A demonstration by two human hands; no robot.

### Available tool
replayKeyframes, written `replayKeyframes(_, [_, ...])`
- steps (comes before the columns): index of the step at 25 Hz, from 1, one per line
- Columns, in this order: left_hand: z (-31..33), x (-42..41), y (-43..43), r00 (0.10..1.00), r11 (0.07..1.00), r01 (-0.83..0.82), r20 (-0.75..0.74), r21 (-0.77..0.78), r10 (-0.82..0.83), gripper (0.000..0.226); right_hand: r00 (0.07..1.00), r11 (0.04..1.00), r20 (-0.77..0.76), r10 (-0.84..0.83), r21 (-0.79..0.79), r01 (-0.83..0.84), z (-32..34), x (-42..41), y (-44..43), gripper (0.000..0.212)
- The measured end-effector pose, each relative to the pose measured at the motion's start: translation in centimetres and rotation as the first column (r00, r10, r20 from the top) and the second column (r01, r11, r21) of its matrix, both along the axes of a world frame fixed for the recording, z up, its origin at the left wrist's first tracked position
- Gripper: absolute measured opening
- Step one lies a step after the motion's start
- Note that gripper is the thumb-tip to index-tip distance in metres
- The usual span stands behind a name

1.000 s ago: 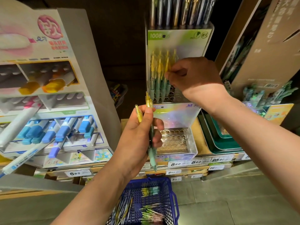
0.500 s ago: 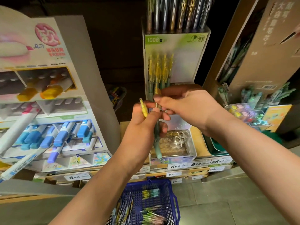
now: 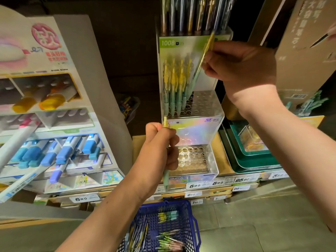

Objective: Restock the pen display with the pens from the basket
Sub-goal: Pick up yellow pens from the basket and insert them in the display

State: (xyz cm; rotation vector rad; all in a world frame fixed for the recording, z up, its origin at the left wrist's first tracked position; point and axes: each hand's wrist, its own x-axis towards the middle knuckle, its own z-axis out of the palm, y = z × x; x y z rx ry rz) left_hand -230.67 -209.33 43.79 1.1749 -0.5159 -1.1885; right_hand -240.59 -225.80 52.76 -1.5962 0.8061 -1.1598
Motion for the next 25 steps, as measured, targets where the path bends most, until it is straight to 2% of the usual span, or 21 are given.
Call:
replayKeyframes(4, [0.0, -0.3, 0.0, 1.0, 0.999, -0.02, -0.013, -0.042, 0.019, 0.02, 0.991, 0.993, -0.135, -0.016, -0.114, 0.0, -1.2, 0.1, 0.4, 0.025])
replayKeyframes(7, [-0.1, -0.1, 0.0, 0.999, 0.996, -0.053, 0.006, -0.072, 0.053, 0.017, 0.956, 0.983, -0.293, -0.026, -0.184, -0.03, -2.5, 0.1, 0.6, 0.013])
replayKeyframes(9, [-0.2, 0.1, 0.2, 0.996, 0.995, -0.051, 0.07, -0.091, 0.058, 0.016, 0.918, 0.973, -0.393, -0.052, -0.227, -0.042, -3.3, 0.2, 0.6, 0.011])
replayKeyframes(12, [-0.2, 0.2, 0.5, 0.984, 0.993, -0.05, 0.165, -0.11, 0.068, 0.03, 0.872, 0.974, -0.483, -0.078, -0.225, -0.037, -3.4, 0.2, 0.7, 0.011])
replayKeyframes(14, [0.0, 0.0, 0.4, 0.977, 0.99, -0.065, 0.194, -0.123, 0.089, 0.037, 0.809, 0.967, -0.577, -0.113, -0.251, -0.044, -3.3, -0.1, 1.0, 0.013])
replayKeyframes(15, [0.1, -0.1, 0.3, 0.973, 0.988, -0.082, 0.206, -0.129, 0.108, 0.036, 0.8, 0.968, -0.588, -0.119, -0.247, -0.038, -3.3, -0.3, 1.3, 0.013])
replayKeyframes(17, [0.3, -0.2, -0.1, 0.966, 0.984, -0.124, 0.209, -0.128, 0.15, 0.027, 0.837, 0.993, -0.547, -0.009, -0.105, -0.058, -3.2, -0.6, 2.7, 0.012])
replayKeyframes(19, [0.3, -0.2, -0.4, 0.967, 0.984, -0.136, 0.201, -0.119, 0.158, 0.02, 0.813, 0.979, -0.55, 0.189, 0.043, -0.198, -3.4, -0.7, 4.2, 0.013])
replayKeyframes(21, [0.3, -0.2, -0.4, 0.964, 0.986, -0.12, 0.223, -0.118, 0.144, 0.019, 0.779, 0.948, -0.546, 0.308, 0.107, -0.3, -3.7, -0.5, 4.9, 0.014])
replayKeyframes(25, [0.3, 0.0, -0.2, 0.974, 0.986, -0.116, 0.18, -0.123, 0.137, 0.024, 0.851, 0.964, -0.452, 0.266, 0.114, -0.24, -3.1, 0.1, 4.7, 0.004])
